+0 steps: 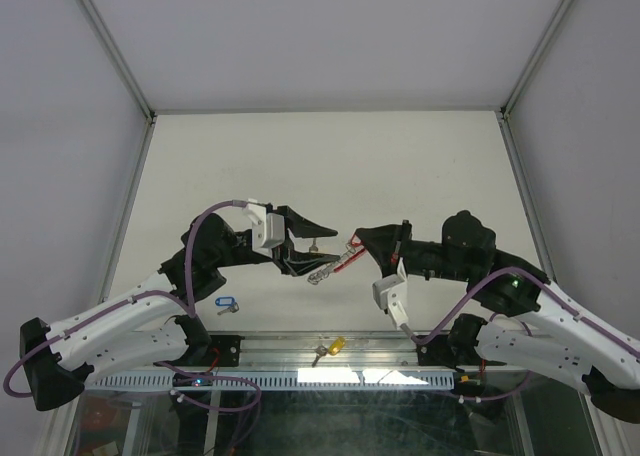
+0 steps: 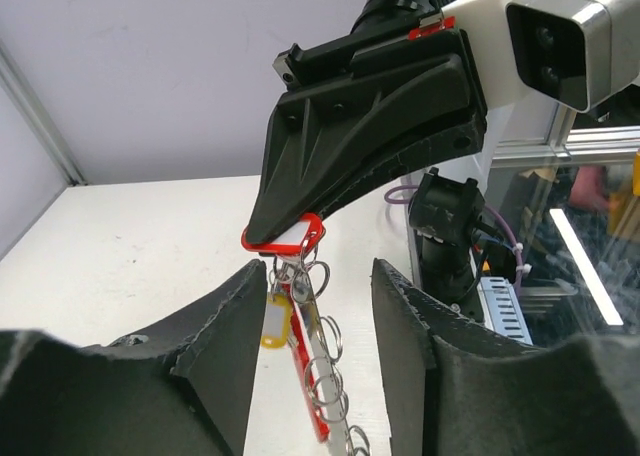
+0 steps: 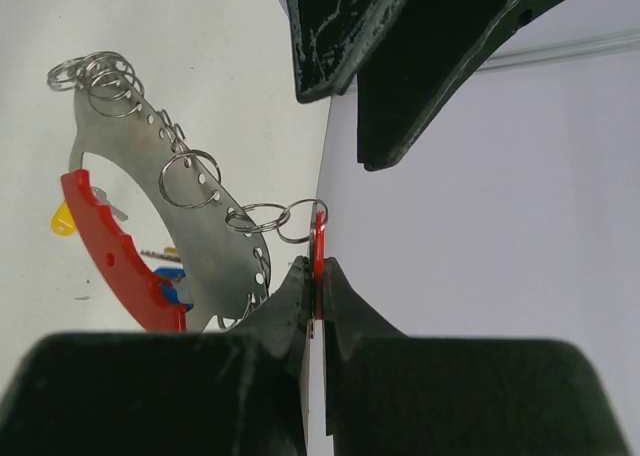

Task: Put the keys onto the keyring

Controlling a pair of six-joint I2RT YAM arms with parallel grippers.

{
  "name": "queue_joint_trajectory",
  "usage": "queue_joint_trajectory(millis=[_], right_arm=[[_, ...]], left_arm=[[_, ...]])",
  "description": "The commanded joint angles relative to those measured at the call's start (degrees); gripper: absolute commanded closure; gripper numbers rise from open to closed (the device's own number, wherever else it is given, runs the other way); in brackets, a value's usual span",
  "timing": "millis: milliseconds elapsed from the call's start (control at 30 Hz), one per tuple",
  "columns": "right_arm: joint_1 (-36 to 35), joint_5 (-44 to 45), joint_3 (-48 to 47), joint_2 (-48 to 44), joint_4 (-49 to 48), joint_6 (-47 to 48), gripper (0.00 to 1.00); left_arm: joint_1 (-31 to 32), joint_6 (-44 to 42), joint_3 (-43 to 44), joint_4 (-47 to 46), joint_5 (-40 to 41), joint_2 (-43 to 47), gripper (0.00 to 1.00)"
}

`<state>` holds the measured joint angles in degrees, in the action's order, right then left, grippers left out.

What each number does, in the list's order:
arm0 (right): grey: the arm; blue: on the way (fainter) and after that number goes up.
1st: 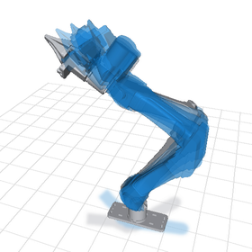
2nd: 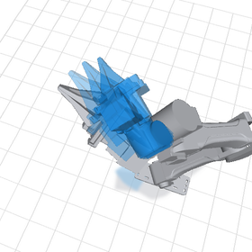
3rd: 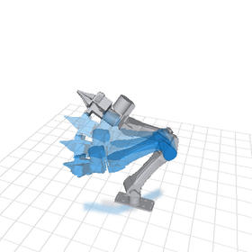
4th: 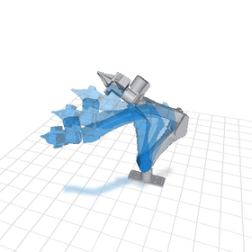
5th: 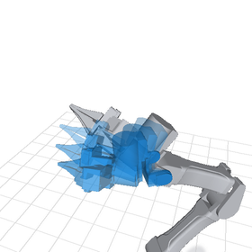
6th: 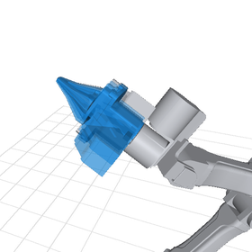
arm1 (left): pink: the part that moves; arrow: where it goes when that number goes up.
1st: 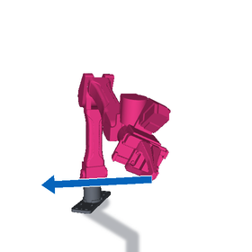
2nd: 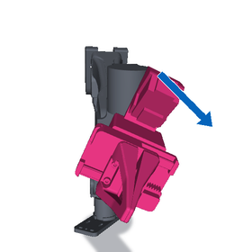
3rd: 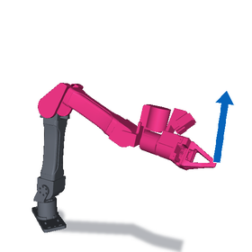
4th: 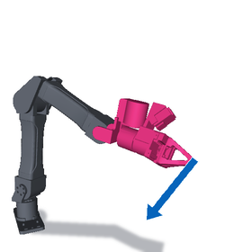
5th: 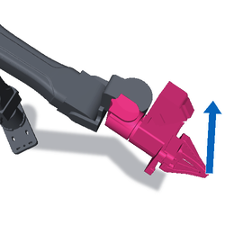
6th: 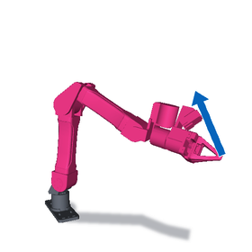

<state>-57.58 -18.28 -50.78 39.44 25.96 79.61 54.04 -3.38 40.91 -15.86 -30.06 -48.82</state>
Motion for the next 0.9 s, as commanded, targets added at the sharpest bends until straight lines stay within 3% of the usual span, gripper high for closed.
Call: queue_joint_trajectory(millis=[0,133,400,700,867], right_arm=[[-0.16,-0.96,-3.41,-1.38,-4.32,0.67,1.0],[-0.16,-3.35,-4.73,-1.11,-3.48,1.47,1.0],[-0.16,-7.21,-6.45,0.29,-3.19,1.72,1.0],[-0.16,-7.38,-6.88,2.08,-3.52,2.89,1.0],[-0.11,-7.21,-6.93,2.3,-4.19,2.9,1.0]], left_arm=[[0.36,-0.12,0.86,-0.97,-3.01,-0.07,0.52],[0.36,-1.75,1.76,1.23,-4.3,-0.79,0.46],[0.37,-3.04,4.25,3.78,-6.51,-3.02,0.47],[0.37,-3.13,6.09,3.72,-9.31,-4.99,0.63],[0.36,-3.22,6.09,3.66,-10.18,-5.38,0.67]])
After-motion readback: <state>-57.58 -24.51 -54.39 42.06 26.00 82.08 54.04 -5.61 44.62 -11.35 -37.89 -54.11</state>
